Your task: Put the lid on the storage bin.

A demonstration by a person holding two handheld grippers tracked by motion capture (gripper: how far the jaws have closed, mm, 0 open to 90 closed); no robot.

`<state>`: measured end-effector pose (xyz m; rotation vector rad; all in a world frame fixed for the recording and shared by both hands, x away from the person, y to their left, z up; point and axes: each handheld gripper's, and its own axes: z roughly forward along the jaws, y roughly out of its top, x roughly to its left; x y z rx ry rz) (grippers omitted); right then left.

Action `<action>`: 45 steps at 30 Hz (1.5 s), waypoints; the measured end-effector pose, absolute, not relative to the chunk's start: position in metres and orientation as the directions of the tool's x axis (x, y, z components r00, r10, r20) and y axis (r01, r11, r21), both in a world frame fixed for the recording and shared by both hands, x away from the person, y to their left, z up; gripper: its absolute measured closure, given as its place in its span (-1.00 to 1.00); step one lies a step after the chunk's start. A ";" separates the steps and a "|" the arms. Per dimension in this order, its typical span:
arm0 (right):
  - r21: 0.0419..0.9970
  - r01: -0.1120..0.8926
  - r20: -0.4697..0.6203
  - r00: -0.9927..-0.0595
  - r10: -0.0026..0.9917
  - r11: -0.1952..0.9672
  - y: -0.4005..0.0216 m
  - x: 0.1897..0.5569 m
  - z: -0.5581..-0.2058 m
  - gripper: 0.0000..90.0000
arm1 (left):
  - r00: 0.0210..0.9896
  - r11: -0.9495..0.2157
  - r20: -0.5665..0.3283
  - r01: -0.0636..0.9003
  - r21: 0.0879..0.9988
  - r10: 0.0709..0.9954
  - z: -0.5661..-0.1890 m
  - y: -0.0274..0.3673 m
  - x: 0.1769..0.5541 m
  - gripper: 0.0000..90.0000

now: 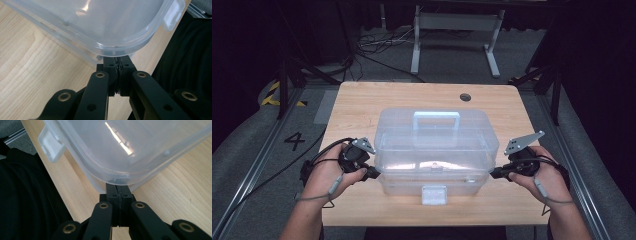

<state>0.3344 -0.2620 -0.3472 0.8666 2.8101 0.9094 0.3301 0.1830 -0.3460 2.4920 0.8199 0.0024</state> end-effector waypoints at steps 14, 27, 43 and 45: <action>0.505 0.507 0.119 -0.843 0.525 0.699 -0.259 0.335 -0.353 1.00 | 0.816 -0.704 -0.174 0.567 0.429 0.551 -0.349 0.184 0.331 0.93; 0.465 0.510 0.121 -0.846 0.518 0.723 -0.258 0.336 -0.357 1.00 | 0.818 -0.726 -0.185 0.570 0.385 0.545 -0.354 0.182 0.331 0.91; 0.436 0.514 0.133 -0.849 0.512 0.738 -0.258 0.338 -0.362 1.00 | 0.815 -0.733 -0.190 0.577 0.359 0.548 -0.357 0.182 0.332 0.91; 0.430 0.516 0.133 -0.848 0.513 0.741 -0.258 0.338 -0.362 1.00 | 0.818 -0.739 -0.187 0.572 0.355 0.544 -0.357 0.183 0.333 0.91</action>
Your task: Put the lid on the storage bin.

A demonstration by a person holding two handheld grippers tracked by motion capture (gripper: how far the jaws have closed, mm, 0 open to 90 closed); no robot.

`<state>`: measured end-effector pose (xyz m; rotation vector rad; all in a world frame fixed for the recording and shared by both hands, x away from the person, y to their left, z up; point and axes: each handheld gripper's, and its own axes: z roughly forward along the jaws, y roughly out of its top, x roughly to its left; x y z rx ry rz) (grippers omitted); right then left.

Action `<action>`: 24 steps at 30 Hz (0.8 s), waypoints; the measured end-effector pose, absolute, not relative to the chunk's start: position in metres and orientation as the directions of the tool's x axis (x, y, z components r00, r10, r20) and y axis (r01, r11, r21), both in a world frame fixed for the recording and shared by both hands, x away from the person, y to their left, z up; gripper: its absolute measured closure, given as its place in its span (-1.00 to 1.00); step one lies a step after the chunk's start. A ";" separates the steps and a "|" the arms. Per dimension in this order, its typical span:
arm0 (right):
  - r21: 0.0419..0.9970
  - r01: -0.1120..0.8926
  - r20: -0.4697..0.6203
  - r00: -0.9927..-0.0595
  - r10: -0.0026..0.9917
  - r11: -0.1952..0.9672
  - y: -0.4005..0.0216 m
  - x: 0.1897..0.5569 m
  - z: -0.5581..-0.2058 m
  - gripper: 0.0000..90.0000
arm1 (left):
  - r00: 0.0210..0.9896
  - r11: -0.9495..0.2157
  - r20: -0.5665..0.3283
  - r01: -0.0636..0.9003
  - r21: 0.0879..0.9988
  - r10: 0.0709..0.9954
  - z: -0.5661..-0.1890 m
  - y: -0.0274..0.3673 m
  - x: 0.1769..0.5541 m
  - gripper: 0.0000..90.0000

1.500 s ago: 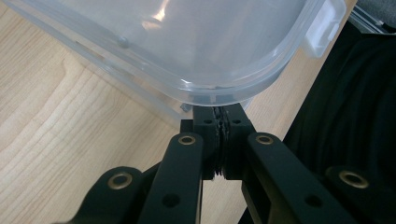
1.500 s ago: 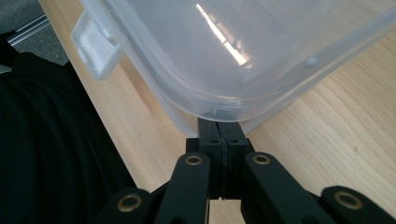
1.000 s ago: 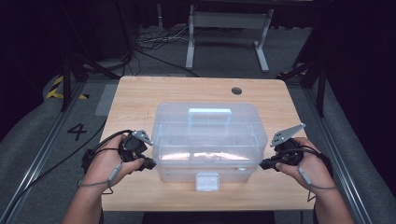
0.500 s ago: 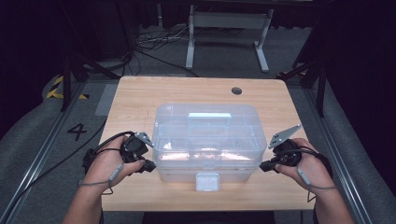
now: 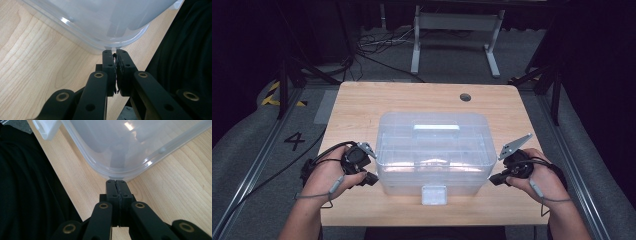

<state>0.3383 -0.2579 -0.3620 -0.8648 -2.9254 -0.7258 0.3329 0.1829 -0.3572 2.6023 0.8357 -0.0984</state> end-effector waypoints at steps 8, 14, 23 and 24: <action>0.421 0.516 0.138 -0.850 0.509 0.746 -0.259 0.339 -0.364 1.00 | 0.811 -0.732 -0.198 0.583 0.354 0.550 -0.359 0.184 0.333 0.90; 0.452 0.508 0.146 -0.853 0.501 0.733 -0.265 0.337 -0.355 1.00 | 0.793 -0.698 -0.188 0.603 0.387 0.580 -0.353 0.197 0.330 0.86; 0.527 0.473 0.147 -0.869 0.472 0.706 -0.276 0.337 -0.337 1.00 | 0.758 -0.605 -0.148 0.608 0.514 0.635 -0.342 0.216 0.322 0.88; 0.561 0.456 0.143 -0.876 0.461 0.691 -0.279 0.340 -0.331 1.00 | 0.736 -0.561 -0.149 0.616 0.554 0.661 -0.340 0.223 0.320 0.88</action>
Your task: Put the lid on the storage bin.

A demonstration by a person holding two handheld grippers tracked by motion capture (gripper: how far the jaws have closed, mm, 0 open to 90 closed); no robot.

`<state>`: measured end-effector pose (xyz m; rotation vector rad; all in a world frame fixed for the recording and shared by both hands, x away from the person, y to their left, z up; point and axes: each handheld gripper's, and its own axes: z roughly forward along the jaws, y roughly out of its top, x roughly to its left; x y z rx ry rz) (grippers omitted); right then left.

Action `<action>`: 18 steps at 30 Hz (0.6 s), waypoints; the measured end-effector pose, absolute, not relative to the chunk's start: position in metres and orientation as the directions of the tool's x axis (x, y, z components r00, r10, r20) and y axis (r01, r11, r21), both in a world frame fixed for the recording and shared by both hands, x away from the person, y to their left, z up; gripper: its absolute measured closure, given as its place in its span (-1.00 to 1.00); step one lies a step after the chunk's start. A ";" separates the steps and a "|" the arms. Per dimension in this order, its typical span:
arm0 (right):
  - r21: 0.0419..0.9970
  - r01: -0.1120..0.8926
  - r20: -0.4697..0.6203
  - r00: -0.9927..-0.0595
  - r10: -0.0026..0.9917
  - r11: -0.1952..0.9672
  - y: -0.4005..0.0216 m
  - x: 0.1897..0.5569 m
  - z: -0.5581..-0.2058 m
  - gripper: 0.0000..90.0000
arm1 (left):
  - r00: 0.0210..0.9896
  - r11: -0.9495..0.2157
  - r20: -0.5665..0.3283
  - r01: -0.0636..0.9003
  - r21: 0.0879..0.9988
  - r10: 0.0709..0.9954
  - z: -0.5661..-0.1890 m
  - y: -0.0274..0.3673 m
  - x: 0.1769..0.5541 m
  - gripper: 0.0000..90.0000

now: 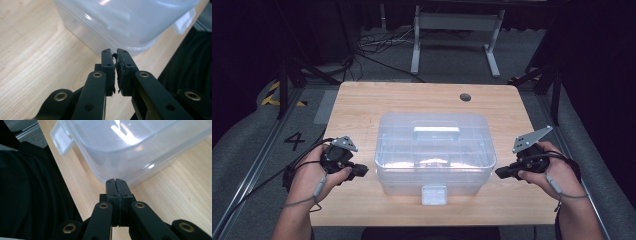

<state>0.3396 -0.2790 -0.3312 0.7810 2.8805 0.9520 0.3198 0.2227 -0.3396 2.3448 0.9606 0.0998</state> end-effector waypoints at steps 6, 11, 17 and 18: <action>0.610 0.452 0.137 -0.869 0.475 0.651 -0.284 0.345 -0.325 1.00 | 0.697 -0.493 -0.153 0.628 0.602 0.701 -0.338 0.236 0.318 0.85; 0.668 0.458 0.118 -0.843 0.525 0.586 -0.291 0.351 -0.323 1.00 | 0.670 -0.452 -0.161 0.639 0.622 0.725 -0.342 0.244 0.323 0.85; 0.740 0.468 0.082 -0.775 0.626 0.483 -0.305 0.357 -0.320 1.00 | 0.629 -0.407 -0.158 0.652 0.639 0.761 -0.347 0.253 0.331 0.84; 0.751 0.468 0.078 -0.763 0.641 0.466 -0.307 0.359 -0.321 1.00 | 0.618 -0.393 -0.160 0.656 0.644 0.769 -0.348 0.254 0.332 0.84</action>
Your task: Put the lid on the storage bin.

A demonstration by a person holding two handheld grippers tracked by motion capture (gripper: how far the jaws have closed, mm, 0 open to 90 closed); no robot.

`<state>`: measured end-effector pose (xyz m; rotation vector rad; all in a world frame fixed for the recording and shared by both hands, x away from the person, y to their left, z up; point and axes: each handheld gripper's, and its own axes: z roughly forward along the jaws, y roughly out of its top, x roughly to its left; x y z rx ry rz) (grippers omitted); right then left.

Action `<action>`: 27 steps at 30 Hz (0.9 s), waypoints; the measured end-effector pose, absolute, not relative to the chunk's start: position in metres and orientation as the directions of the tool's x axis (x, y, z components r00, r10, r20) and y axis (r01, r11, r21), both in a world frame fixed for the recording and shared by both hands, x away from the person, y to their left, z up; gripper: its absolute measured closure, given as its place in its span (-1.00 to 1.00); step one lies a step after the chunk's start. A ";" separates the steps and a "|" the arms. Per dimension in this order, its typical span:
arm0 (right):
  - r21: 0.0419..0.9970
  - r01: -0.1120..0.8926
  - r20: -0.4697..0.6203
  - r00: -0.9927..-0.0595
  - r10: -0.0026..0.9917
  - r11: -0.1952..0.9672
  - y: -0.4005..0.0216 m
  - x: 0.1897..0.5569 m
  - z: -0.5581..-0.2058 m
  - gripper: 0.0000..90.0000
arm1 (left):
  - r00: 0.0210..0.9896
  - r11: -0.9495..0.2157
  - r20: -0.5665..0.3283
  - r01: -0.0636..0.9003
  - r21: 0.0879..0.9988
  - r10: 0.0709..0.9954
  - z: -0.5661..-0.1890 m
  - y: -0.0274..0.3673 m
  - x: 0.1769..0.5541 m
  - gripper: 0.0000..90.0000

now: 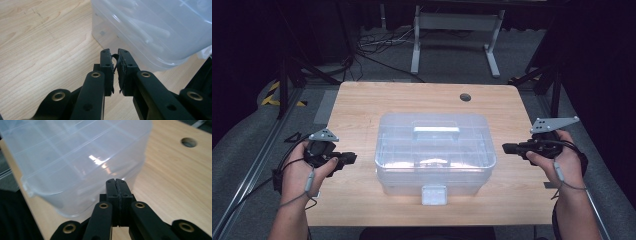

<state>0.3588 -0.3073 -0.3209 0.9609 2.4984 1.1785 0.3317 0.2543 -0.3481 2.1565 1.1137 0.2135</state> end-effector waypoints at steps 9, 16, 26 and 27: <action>0.803 0.488 0.076 -0.654 0.753 0.343 -0.333 0.372 -0.334 1.00 | 0.551 -0.315 -0.157 0.662 0.680 0.820 -0.358 0.263 0.350 0.84; 0.814 0.504 0.094 -0.605 0.791 0.289 -0.346 0.384 -0.354 1.00 | 0.521 -0.294 -0.134 0.655 0.696 0.843 -0.372 0.263 0.366 0.81; 0.809 0.526 0.111 -0.572 0.813 0.260 -0.352 0.401 -0.383 1.00 | 0.512 -0.283 -0.124 0.642 0.713 0.850 -0.394 0.266 0.381 0.82; 0.809 0.530 0.115 -0.568 0.815 0.255 -0.352 0.403 -0.387 1.00 | 0.514 -0.286 -0.122 0.640 0.713 0.849 -0.396 0.265 0.382 0.81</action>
